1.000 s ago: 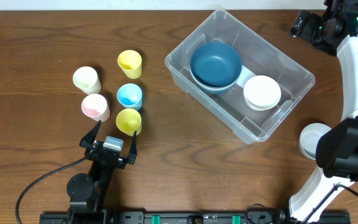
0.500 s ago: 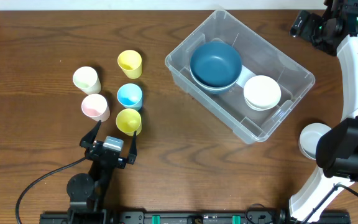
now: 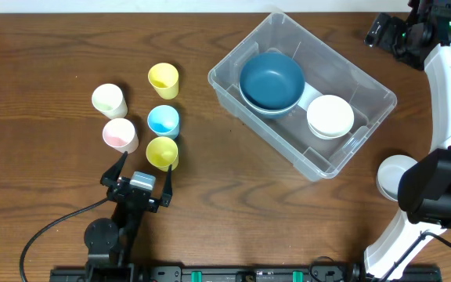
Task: Pack container
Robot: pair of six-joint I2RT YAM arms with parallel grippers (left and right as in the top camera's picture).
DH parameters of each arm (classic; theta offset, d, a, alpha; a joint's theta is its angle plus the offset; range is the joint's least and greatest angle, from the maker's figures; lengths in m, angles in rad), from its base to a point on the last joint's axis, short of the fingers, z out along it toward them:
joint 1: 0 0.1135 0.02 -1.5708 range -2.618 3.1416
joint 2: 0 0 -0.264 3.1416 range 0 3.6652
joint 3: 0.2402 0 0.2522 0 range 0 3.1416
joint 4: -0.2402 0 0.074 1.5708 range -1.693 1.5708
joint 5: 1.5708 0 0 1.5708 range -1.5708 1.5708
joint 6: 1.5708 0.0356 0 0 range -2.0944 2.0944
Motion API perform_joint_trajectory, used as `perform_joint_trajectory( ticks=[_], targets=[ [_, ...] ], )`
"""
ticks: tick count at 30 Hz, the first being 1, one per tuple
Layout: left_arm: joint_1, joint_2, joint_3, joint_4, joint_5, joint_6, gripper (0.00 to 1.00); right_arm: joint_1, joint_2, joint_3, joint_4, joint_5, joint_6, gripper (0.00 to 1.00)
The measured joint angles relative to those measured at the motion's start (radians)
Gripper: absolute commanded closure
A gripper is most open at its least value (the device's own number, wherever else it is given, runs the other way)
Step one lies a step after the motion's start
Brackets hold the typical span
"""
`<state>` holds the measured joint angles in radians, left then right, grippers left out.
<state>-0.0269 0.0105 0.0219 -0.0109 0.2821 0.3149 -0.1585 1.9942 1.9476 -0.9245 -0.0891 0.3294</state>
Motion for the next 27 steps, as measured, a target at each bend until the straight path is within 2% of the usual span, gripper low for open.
perform_joint_trajectory(
  ticks=[27],
  targets=[
    [0.000,0.000,0.000,0.000,0.000,0.000,0.02,0.000,0.000,0.000,0.010,0.000,0.000,0.01]
  ],
)
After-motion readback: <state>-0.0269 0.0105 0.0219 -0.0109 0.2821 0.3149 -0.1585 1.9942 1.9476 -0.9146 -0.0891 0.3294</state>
